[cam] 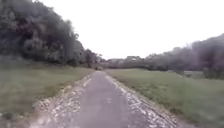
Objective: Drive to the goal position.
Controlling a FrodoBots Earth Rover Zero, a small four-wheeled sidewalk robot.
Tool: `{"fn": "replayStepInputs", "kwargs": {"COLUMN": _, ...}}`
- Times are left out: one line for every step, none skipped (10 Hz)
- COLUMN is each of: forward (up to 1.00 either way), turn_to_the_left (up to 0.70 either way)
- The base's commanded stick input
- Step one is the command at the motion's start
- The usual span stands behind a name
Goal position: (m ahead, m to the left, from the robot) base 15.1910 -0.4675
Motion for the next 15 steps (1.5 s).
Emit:
{"fn": "replayStepInputs", "kwargs": {"forward": 1.0, "turn_to_the_left": 0.0}}
{"fn": "replayStepInputs", "kwargs": {"forward": 1.0, "turn_to_the_left": 0.0}}
{"fn": "replayStepInputs", "kwargs": {"forward": 1.0, "turn_to_the_left": 0.0}}
{"fn": "replayStepInputs", "kwargs": {"forward": 1.0, "turn_to_the_left": 0.0}}
{"fn": "replayStepInputs", "kwargs": {"forward": 1.0, "turn_to_the_left": 0.27}}
{"fn": "replayStepInputs", "kwargs": {"forward": 1.0, "turn_to_the_left": 0.27}}
{"fn": "replayStepInputs", "kwargs": {"forward": 1.0, "turn_to_the_left": 0.27}}
{"fn": "replayStepInputs", "kwargs": {"forward": 1.0, "turn_to_the_left": 0.27}}
{"fn": "replayStepInputs", "kwargs": {"forward": 1.0, "turn_to_the_left": 0.27}}
{"fn": "replayStepInputs", "kwargs": {"forward": 1.0, "turn_to_the_left": 0.27}}
{"fn": "replayStepInputs", "kwargs": {"forward": 1.0, "turn_to_the_left": 0.0}}
{"fn": "replayStepInputs", "kwargs": {"forward": 1.0, "turn_to_the_left": 0.0}}
{"fn": "replayStepInputs", "kwargs": {"forward": 1.0, "turn_to_the_left": 0.0}}
{"fn": "replayStepInputs", "kwargs": {"forward": 1.0, "turn_to_the_left": 0.0}}
{"fn": "replayStepInputs", "kwargs": {"forward": 1.0, "turn_to_the_left": 0.0}}
